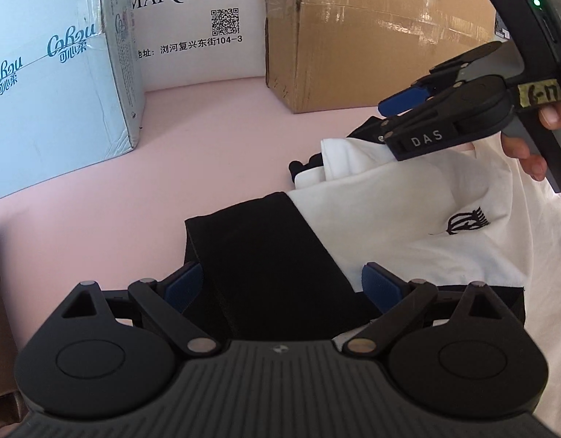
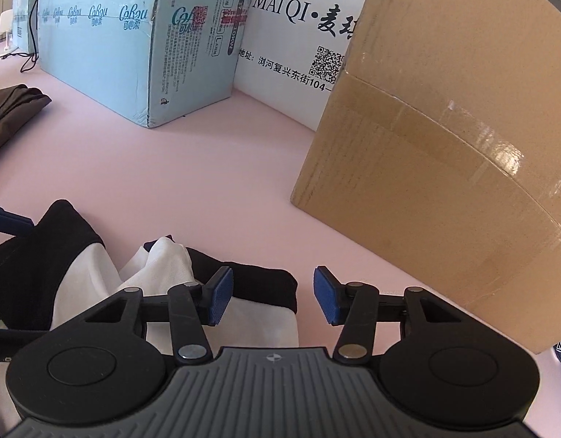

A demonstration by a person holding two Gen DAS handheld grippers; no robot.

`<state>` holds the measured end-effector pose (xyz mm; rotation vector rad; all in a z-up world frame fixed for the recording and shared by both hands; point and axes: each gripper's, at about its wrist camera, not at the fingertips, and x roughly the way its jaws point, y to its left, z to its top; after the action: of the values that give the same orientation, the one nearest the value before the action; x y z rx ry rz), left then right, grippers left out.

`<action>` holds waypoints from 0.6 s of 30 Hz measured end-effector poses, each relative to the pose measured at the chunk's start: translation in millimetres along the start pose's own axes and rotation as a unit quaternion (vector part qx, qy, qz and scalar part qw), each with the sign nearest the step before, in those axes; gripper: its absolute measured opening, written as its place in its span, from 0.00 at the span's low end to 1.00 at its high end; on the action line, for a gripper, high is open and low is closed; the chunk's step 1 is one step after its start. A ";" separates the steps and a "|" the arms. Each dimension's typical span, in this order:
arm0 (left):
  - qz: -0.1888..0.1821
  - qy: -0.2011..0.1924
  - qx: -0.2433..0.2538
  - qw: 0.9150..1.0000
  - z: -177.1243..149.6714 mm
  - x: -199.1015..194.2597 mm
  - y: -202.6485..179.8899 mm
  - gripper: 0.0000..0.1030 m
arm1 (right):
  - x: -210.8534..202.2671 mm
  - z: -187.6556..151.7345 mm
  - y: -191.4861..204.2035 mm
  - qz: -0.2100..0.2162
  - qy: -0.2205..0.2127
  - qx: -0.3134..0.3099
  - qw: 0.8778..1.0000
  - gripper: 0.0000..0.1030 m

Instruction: Fold clothes

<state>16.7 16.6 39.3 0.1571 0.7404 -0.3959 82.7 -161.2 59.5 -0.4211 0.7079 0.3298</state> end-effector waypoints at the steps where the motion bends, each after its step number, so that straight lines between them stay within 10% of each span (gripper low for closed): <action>1: 0.000 0.001 -0.001 1.000 -0.1 0.4 0.3 0.91 | 2.9 0.9 1.2 0.002 0.003 0.002 1.000 0.43; 18: 0.004 0.002 0.002 1.000 -2.2 1.7 1.8 0.91 | 21.9 1.6 10.7 -0.013 0.025 -0.011 1.000 0.12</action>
<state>17.2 18.3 36.6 0.1642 0.7437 -0.3893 94.7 -147.9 42.9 -0.4610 0.7475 0.3041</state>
